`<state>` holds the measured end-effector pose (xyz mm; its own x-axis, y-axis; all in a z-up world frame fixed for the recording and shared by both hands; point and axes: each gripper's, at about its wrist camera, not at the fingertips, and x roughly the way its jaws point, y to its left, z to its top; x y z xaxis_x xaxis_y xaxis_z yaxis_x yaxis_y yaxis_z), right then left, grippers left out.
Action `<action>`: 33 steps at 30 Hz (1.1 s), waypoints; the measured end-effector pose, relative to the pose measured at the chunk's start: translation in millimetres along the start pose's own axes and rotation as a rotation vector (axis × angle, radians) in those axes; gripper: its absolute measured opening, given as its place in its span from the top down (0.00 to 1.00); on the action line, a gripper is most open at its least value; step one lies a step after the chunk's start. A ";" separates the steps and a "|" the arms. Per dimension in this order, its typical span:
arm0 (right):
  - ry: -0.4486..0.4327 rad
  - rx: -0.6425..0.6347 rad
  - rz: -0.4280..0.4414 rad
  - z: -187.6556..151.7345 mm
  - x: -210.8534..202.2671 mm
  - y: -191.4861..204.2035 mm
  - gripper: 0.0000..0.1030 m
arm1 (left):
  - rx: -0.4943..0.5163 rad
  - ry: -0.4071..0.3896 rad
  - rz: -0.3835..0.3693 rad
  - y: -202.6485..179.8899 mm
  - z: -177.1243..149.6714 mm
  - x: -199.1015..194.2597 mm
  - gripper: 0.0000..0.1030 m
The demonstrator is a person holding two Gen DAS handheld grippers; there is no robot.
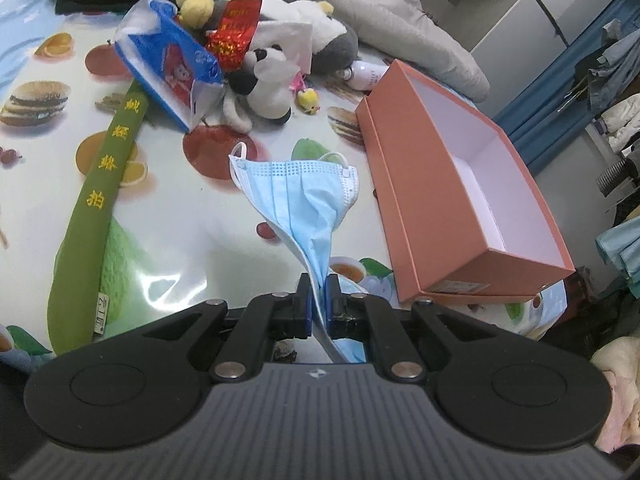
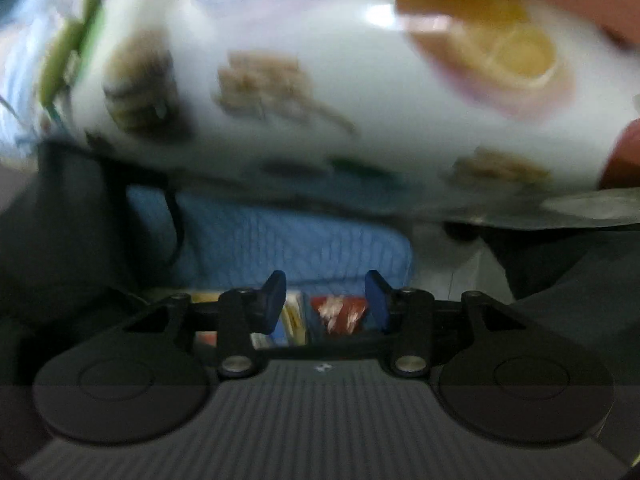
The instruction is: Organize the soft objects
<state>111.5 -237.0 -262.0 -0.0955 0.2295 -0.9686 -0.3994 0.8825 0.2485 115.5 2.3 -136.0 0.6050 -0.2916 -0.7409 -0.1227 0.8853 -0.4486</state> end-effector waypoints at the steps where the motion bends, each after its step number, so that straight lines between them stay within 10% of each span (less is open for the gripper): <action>1: 0.030 -0.010 0.000 1.2 7.0 -0.5 0.55 | -0.002 0.002 0.000 0.9 -0.3 1.3 0.93; 26: 0.275 -0.020 0.045 3.2 75.0 0.3 0.55 | -0.003 0.036 0.007 1.9 -3.4 16.2 0.93; 30: 0.264 -0.018 0.022 -0.7 74.7 -1.9 0.79 | 0.002 0.035 0.011 -0.1 -4.6 15.7 0.93; 33: 0.245 -0.019 0.029 -2.4 72.4 -3.3 0.80 | 0.011 0.030 0.013 -2.4 -5.5 14.0 0.93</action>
<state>103.7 -224.2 -333.0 -0.3245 0.1460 -0.9345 -0.4103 0.8685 0.2782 120.0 -5.9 -148.0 0.5795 -0.2909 -0.7613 -0.1215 0.8928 -0.4337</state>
